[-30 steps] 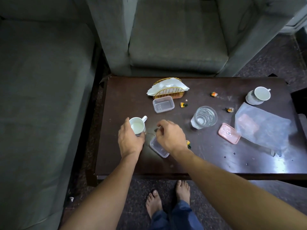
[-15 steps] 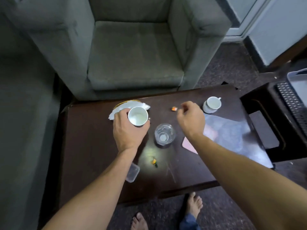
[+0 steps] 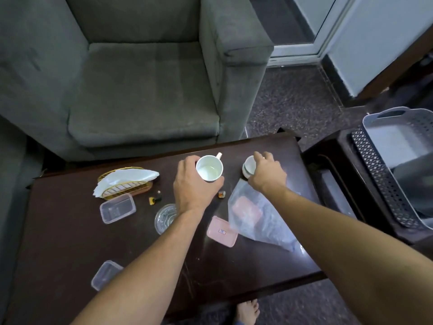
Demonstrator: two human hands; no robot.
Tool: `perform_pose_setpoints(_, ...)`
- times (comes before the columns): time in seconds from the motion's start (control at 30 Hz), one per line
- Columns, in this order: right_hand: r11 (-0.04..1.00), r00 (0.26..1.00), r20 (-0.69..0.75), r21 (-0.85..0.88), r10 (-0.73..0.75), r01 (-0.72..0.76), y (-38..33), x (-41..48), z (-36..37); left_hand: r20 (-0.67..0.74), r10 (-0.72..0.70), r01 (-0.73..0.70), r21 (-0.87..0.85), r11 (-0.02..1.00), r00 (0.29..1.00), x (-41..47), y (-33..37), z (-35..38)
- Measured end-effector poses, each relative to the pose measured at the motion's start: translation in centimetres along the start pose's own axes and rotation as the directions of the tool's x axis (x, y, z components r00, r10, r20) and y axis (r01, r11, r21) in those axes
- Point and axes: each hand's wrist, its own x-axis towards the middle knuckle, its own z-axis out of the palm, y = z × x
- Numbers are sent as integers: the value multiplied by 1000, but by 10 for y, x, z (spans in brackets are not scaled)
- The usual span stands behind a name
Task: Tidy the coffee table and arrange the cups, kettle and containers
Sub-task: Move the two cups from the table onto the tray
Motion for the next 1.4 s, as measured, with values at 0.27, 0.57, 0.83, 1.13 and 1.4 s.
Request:
perform_pose_setpoints(0.27, 997, 997, 24, -1, -72, 72, 13, 20, 8, 49, 14, -16, 38, 999, 999, 0, -12, 22)
perform_pose_setpoints(0.57, 993, 999, -16, 110, -41, 43, 15, 22, -9, 76, 72, -72, -2, 997, 995, 19, -5, 37)
perform_pose_setpoints(0.83, 989, 996, -90, 145, -18, 31, 18, 17, -38, 82, 134, -130, -55, 990, 988, 39, 38, 25)
perform_pose_setpoints(1.13, 989, 962, -260, 139, 81, -45, 41, 13, -103, 111, 239, -230, -85, 969, 965, 63, 93, 26)
perform_pose_setpoints(1.4, 978, 899, -387, 73, 207, -194, 131, 29, -214, 145, 376, -351, -173, 920, 915, 61, 190, 66)
